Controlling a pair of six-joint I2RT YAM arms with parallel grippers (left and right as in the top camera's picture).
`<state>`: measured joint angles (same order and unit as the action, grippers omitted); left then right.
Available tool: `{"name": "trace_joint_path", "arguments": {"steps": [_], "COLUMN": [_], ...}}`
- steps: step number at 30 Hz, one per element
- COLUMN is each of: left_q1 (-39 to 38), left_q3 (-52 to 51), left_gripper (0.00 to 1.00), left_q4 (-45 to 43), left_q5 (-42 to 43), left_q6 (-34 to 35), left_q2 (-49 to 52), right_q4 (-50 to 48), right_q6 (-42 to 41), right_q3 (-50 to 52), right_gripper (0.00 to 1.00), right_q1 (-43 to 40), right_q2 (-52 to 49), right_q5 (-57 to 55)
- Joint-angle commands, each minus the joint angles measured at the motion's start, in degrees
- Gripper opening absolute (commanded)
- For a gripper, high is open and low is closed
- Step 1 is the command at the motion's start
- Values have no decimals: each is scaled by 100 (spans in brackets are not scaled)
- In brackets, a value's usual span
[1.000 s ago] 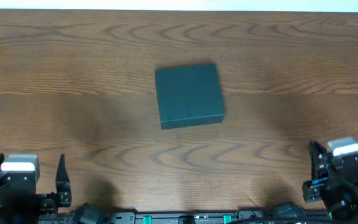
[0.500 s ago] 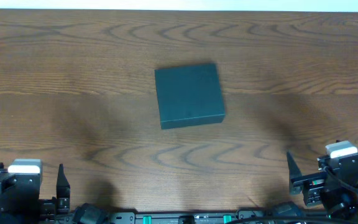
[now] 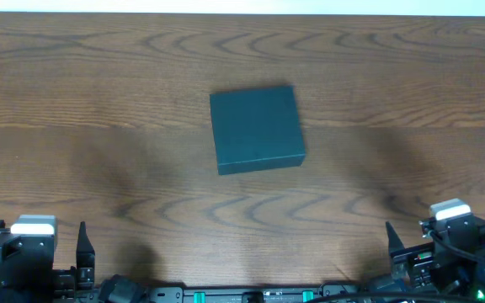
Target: Pack container
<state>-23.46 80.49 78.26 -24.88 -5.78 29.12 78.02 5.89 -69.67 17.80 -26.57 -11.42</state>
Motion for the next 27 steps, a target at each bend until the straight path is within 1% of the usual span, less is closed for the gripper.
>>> {"name": "trace_joint_path", "arguments": {"steps": [1,6,9,12,16,19,22,27], "left_q1": [-9,-9,-9,-9,-9,-9,-9,-9], "left_q3": [0,0,0,0,0,0,0,0], "left_gripper": [98,98,98,98,98,99,98,98], "left_q4": [17,17,17,17,17,17,17,17], "left_q5": [-114,-114,-114,-114,-114,-114,-114,-114], "left_q6": [50,50,50,50,50,50,50,50], "left_q2": [17,17,17,17,17,17,17,17], "right_q4": [116,273,175,-269,-1279,-2131,-2909,-3969], "right_q6": [17,22,105,105,103,101,101,15], "right_q3": [9,9,9,57,507,1220,2173,3624], "right_gripper": [99,99,99,99,99,99,99,99], "right_q1": [-15,-15,-26,-203,-715,-1137,-1458,-1552], "right_q2": [4,4,7,61,352,750,1189,1670], "right_q5": [-57,-63,-264,-216,149,765,1399,1908]}}
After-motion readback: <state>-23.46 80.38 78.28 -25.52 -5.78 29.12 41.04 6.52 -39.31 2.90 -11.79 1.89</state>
